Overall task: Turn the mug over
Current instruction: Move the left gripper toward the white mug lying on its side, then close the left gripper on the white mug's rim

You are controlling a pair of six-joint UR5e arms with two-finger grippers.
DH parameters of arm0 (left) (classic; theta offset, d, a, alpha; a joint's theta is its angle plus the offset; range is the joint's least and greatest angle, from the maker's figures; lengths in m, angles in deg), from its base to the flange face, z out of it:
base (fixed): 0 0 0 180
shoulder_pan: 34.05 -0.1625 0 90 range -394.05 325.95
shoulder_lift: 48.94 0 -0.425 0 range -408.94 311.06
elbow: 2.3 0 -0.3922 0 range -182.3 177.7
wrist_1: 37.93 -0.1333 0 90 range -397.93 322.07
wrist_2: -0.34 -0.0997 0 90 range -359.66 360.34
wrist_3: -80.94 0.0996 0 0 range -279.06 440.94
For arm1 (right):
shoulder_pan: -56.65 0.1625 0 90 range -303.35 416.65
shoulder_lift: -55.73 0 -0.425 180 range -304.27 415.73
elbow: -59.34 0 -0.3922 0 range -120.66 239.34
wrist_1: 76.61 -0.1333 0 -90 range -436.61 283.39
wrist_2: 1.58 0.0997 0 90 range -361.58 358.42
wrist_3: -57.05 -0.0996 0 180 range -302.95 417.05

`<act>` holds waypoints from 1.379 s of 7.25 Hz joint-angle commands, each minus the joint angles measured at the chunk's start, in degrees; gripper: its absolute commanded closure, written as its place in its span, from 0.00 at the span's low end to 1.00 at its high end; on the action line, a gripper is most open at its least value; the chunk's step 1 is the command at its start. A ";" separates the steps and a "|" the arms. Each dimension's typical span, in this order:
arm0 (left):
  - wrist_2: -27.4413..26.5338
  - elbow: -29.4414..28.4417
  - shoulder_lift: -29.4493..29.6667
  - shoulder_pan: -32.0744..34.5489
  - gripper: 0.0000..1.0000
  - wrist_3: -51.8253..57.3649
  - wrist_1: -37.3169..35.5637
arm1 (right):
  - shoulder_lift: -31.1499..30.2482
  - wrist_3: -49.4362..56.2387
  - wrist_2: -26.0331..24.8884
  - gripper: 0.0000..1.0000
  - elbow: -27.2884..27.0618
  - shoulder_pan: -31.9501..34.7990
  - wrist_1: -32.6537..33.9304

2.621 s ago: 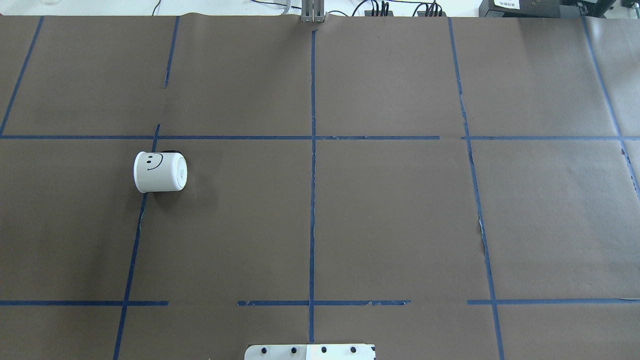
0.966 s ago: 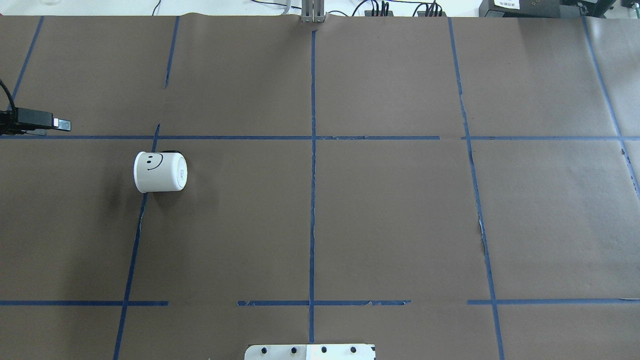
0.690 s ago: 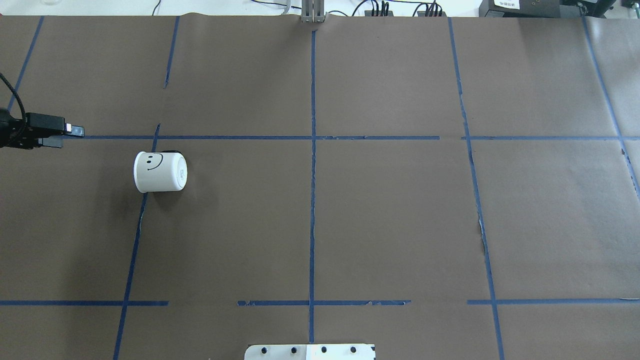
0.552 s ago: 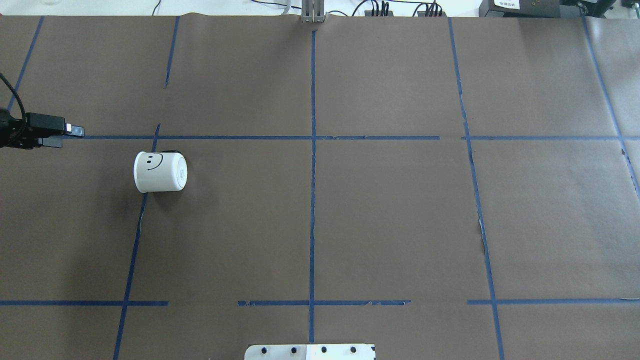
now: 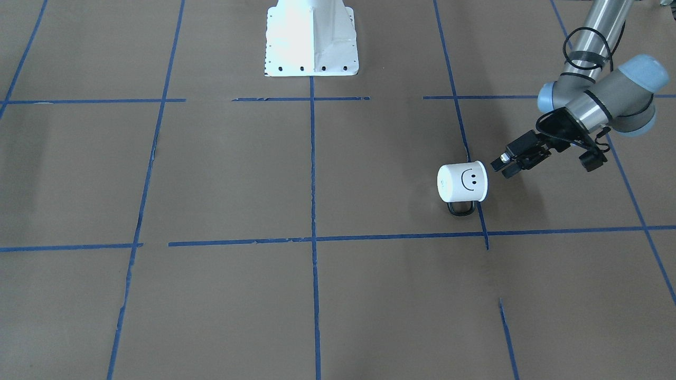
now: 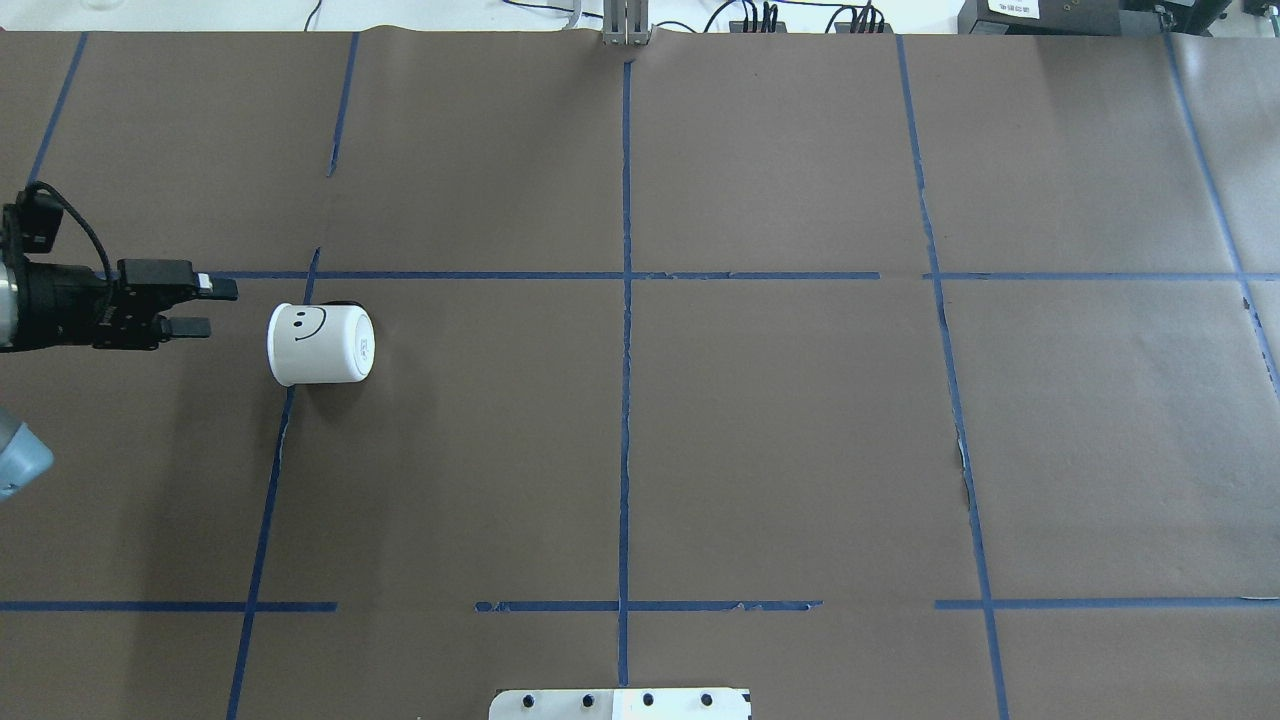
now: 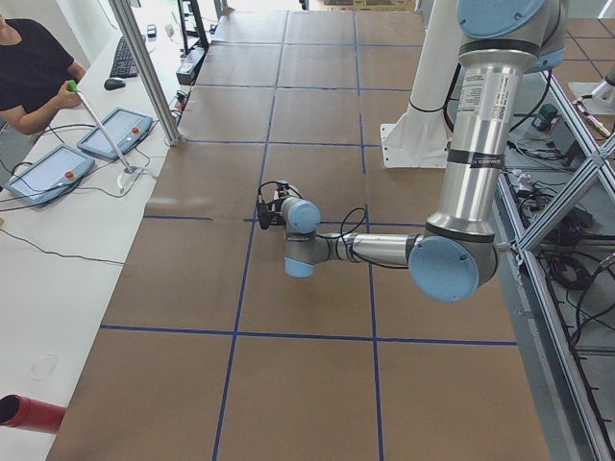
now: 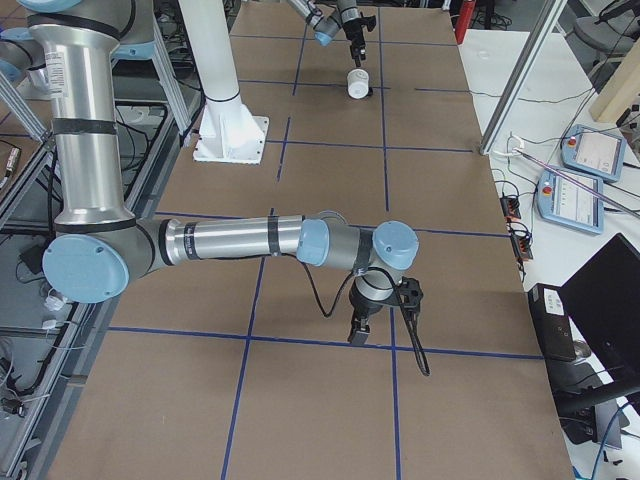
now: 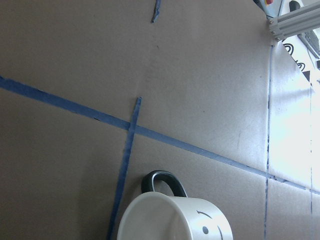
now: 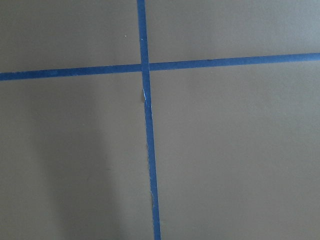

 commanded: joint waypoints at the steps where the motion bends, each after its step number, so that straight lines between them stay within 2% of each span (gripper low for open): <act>1: -3.20 -0.28 0.82 -2.92 0.00 -1.31 0.77 | 0.00 0.00 0.00 0.00 0.00 0.00 0.00; 5: -4.26 -2.65 2.74 -3.09 0.01 -1.40 0.69 | 0.00 0.00 0.00 0.00 0.00 0.00 0.00; 6: -4.26 -2.65 3.01 -3.10 0.08 -1.40 0.60 | 0.00 0.00 0.00 0.00 0.00 0.00 0.00; 7: -4.26 -2.66 3.10 -3.10 0.19 -1.40 0.60 | 0.00 0.00 0.00 0.00 0.00 0.00 0.00; 8: -4.26 -2.66 3.19 -3.18 0.35 -1.49 0.60 | 0.00 0.00 0.00 0.00 0.00 0.00 0.00; 10: -4.26 -2.57 3.28 -3.18 0.81 -1.75 0.60 | 0.00 0.00 0.00 0.00 0.00 0.00 0.00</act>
